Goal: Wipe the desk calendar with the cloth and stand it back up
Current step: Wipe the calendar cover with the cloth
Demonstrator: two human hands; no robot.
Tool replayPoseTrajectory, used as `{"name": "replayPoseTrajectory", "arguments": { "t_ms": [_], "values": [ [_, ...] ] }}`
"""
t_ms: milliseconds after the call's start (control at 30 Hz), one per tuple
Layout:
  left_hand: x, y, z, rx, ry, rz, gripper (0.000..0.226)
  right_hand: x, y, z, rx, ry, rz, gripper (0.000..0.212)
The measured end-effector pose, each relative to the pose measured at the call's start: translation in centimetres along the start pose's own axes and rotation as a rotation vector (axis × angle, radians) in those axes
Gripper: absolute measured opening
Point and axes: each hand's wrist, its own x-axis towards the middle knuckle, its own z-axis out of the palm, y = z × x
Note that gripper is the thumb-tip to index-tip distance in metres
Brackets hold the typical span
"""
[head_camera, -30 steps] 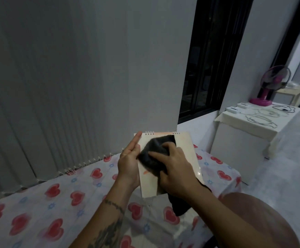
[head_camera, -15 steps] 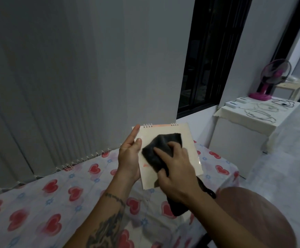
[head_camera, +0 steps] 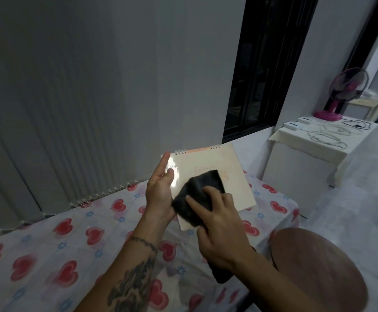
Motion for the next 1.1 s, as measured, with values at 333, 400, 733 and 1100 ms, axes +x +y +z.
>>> {"name": "replayPoseTrajectory", "arguments": {
  "t_ms": [333, 400, 733, 1100],
  "values": [
    [0.4, 1.0, -1.8, -0.017, -0.023, -0.055, 0.042, 1.6, 4.4, -1.9, -0.046, 0.034, 0.132, 0.042],
    [0.4, 0.7, -1.8, -0.031, -0.054, -0.068, 0.042, 2.8, 3.9, -2.1, -0.044, 0.080, 0.179, 0.046],
    [0.1, -0.1, -1.3, 0.106, -0.158, 0.019, 0.048, 2.7, 1.8, -1.9, 0.119, -0.015, 0.041, 0.052],
    [0.2, -1.1, -1.2, 0.131, -0.213, 0.000, 0.040, 4.7, 1.1, -0.5, -0.105, 0.067, 0.011, 0.072]
  ]
}}
